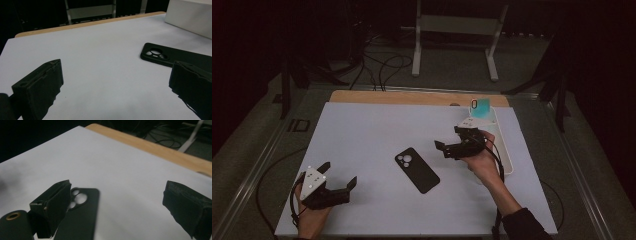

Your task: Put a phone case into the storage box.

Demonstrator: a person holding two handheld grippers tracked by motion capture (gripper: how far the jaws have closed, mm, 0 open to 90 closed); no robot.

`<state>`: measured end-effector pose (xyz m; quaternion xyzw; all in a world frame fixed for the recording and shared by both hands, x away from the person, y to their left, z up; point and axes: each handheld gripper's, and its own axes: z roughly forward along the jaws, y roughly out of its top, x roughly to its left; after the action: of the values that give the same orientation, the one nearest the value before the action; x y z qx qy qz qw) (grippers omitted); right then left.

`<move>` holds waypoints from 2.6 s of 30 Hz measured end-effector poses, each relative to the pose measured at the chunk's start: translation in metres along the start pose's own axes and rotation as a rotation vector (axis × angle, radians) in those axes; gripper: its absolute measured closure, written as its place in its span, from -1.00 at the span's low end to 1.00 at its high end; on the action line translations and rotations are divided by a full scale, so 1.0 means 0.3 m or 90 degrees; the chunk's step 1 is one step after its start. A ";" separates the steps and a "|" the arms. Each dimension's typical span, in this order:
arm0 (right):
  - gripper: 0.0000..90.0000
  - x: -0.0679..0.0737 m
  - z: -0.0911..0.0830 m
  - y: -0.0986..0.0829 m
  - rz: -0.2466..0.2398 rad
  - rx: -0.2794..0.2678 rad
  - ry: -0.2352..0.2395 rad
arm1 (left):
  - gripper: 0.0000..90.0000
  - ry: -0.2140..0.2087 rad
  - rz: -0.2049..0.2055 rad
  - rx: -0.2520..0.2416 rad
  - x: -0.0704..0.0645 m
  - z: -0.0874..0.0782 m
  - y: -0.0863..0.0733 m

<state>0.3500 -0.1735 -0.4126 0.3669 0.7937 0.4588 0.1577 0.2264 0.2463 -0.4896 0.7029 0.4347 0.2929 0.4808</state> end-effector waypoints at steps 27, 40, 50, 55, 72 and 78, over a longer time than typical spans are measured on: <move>-0.82 0.177 0.150 -0.094 -0.030 0.148 0.030 | -1.00 0.002 0.000 0.000 0.001 -0.002 0.001; -0.84 0.240 0.227 -0.190 -0.052 0.220 0.016 | -1.00 0.001 0.002 0.001 0.001 -0.001 0.000; -0.84 0.254 0.256 -0.233 -0.072 0.262 0.000 | -1.00 0.001 0.003 0.003 -0.002 0.000 0.000; -0.84 0.252 0.273 -0.250 -0.071 0.287 0.002 | -1.00 0.002 0.002 0.001 0.000 -0.001 0.000; -0.77 0.255 0.272 -0.263 -0.062 0.306 -0.007 | -1.00 0.002 0.004 0.006 -0.004 0.002 0.000; -0.73 0.255 0.274 -0.254 -0.074 0.323 -0.009 | -1.00 0.000 0.002 0.010 -0.005 0.003 0.000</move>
<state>0.3128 -0.0911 -0.5139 0.3517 0.9020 0.2325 0.0924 0.2264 0.2445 -0.4900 0.7075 0.4356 0.2904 0.4748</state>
